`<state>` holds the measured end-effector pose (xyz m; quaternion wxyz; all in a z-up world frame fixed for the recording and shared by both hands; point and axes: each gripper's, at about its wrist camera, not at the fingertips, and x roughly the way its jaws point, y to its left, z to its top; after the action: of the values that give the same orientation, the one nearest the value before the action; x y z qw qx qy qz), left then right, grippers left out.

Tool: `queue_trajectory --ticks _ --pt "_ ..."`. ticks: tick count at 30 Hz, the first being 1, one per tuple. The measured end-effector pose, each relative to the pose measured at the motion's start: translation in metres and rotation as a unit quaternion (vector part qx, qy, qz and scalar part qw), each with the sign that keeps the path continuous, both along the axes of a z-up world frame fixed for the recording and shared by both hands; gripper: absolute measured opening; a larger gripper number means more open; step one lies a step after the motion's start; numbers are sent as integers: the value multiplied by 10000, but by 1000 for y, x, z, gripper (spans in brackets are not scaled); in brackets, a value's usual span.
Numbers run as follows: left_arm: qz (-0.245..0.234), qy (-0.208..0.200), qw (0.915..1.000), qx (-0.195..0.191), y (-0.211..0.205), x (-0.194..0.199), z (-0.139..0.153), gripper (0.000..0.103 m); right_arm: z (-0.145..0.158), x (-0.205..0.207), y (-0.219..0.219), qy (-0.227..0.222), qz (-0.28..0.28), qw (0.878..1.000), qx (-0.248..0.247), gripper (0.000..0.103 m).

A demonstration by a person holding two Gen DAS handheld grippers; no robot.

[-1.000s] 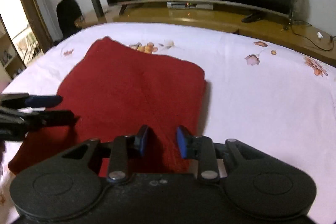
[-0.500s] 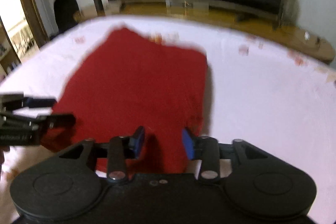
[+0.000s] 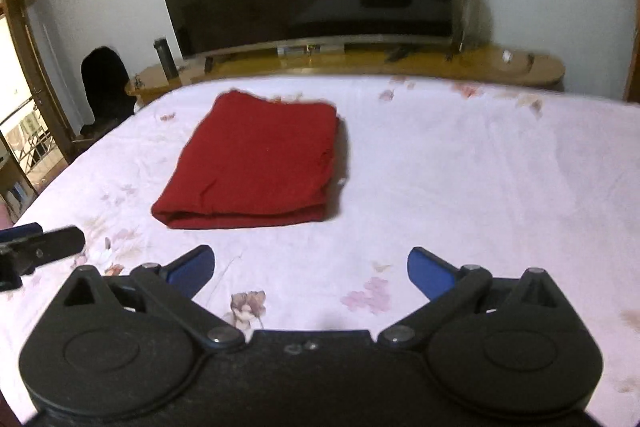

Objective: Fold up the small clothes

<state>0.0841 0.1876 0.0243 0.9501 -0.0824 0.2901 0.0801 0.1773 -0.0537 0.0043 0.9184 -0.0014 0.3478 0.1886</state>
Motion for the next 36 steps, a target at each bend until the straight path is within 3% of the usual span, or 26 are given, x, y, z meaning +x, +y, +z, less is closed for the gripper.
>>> queue_trajectory --ticks 8,17,36 --pt "116 -340 9993 75 -44 -61 28 103 42 -70 -30 -599 119 9981 107 103" --pt "112 -686 9975 163 -77 -115 50 103 56 -122 -51 -894 251 9956 118 102" --pt "20 -923 9952 325 -98 -147 67 103 68 -167 -70 -1179 126 9927 204 102"
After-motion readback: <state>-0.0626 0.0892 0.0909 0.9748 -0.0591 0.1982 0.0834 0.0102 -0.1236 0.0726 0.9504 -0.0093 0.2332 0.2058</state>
